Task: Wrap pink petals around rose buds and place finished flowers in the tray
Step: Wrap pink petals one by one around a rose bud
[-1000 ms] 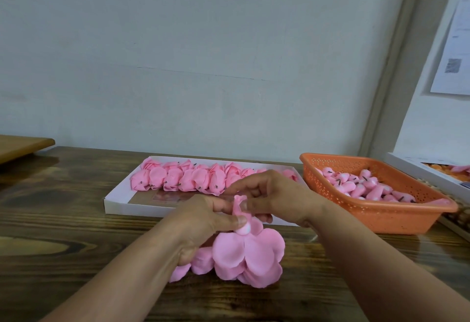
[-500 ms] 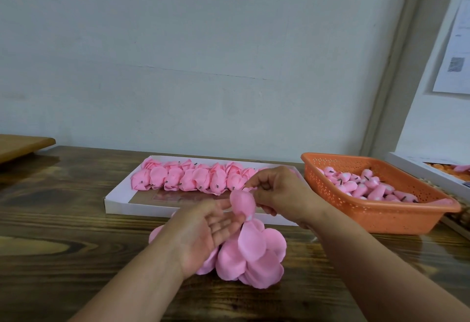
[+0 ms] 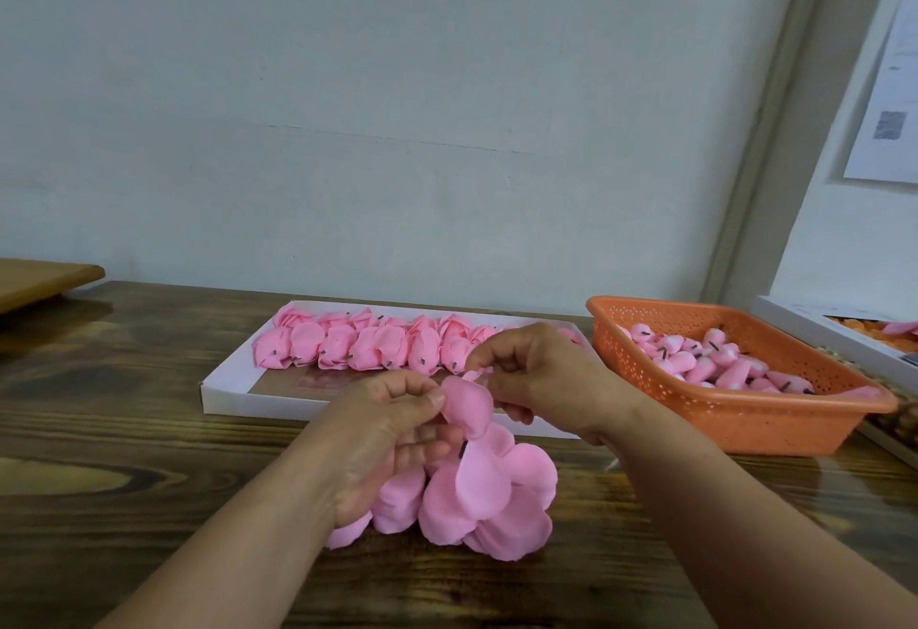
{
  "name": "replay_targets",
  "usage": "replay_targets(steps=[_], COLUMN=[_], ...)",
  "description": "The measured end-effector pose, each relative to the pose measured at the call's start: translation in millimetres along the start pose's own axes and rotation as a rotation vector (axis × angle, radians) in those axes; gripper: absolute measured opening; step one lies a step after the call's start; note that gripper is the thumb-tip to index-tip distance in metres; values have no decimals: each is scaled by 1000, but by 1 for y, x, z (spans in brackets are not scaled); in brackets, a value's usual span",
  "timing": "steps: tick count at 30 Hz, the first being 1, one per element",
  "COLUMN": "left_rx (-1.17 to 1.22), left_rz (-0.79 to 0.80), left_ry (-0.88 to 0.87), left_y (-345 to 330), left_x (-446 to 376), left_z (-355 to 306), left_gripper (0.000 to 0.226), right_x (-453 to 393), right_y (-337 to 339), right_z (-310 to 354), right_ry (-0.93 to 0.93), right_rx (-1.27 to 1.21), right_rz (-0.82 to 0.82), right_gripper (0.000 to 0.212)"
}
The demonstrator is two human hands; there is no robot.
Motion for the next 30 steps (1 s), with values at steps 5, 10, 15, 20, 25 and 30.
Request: replay_targets(steps=[5,10,15,20,25,30], left_rx=[-9,-175,-228,-226,-226,-251], left_rz=[33,15,-10,-17,-25,-15], left_ry=[-30,-179,-279,-331,-336,-373], left_y=[2,-2,-5,-8,-9,-11], left_x=[0,3,3,2,-3,-10], left_z=[-5,-1,1,-1,-2,-5], left_gripper=[22,33,30,29,26,29], right_x=[0,0,0,-2,-2,-3], right_y=[-2,-4,-3,0,-2,-3], right_z=[6,10,13,15,17,21], right_ry=[6,6,4,-25,-60,-81], right_rx=[18,55,114,138,111,54], right_rz=[2,-42,-96,-140,-166,-186], right_gripper=[21,12,10,9,12,13])
Point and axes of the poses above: each hand's wrist, its own x-axis away from the middle knuckle, its own y-axis out of the back of the hand, z = x × y, the point moved 2 cm from there along -x, towards the middle knuckle, and after that the axes turned 11 degrees about -y, right-handed, at the moved point
